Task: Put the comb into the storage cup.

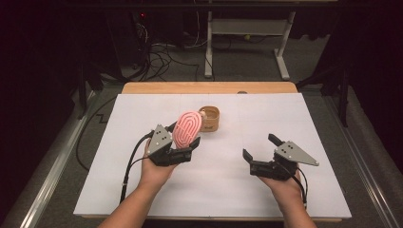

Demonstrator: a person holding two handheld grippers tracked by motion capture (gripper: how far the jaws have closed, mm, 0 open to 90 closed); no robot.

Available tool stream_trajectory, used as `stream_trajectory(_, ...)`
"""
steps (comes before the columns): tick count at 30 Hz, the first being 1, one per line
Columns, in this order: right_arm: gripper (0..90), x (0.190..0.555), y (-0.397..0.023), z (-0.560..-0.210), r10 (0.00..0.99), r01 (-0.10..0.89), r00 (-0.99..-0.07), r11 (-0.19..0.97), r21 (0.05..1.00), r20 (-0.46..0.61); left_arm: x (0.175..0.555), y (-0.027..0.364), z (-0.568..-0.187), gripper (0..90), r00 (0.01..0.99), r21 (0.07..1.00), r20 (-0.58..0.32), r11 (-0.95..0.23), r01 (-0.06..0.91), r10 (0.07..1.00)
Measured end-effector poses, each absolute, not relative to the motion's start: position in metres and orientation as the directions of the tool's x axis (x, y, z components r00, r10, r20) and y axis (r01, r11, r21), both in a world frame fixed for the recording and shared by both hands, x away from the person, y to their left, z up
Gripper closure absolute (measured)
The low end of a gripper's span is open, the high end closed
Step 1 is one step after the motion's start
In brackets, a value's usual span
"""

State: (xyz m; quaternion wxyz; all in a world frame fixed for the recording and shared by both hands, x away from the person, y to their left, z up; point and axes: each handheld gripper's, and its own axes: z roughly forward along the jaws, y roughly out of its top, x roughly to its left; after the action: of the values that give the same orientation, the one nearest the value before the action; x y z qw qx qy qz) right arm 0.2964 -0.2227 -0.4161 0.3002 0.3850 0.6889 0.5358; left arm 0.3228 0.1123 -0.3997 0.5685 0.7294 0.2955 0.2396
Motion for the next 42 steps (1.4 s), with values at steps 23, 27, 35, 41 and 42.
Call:
stream_trajectory(23, 0.3, 0.309, -0.188, -0.411, 0.819, 0.189, -0.574, 0.146, 0.971, -0.012, 0.308, 0.096, -0.415, 19.7, 0.739, 0.969, 0.04, -0.205, 0.134, 0.673)
stream_trajectory(27, 0.3, 0.304, -0.185, -0.411, 0.804, 0.193, -0.594, 0.148, 0.97, -0.004, 0.302, 0.092, -0.417, 19.7, 0.746, 0.967, 0.057, -0.223, 0.124, 0.664)
stream_trajectory(35, 0.3, 0.298, -0.181, -0.405, 0.779, 0.195, -0.626, 0.099, 0.976, 0.046, 0.296, 0.089, -0.419, 19.7, 0.753, 0.968, 0.063, -0.225, 0.115, 0.655)
stream_trajectory(41, 0.3, 0.293, -0.178, -0.397, 0.765, 0.187, -0.642, 0.085, 0.979, 0.056, 0.292, 0.084, -0.418, 19.7, 0.756, 0.969, 0.072, -0.225, 0.102, 0.651)
stream_trajectory(42, 0.3, 0.292, -0.178, -0.395, 0.76, 0.181, -0.647, 0.083, 0.98, 0.056, 0.291, 0.083, -0.418, 19.7, 0.754, 0.969, 0.076, -0.227, 0.099, 0.652)
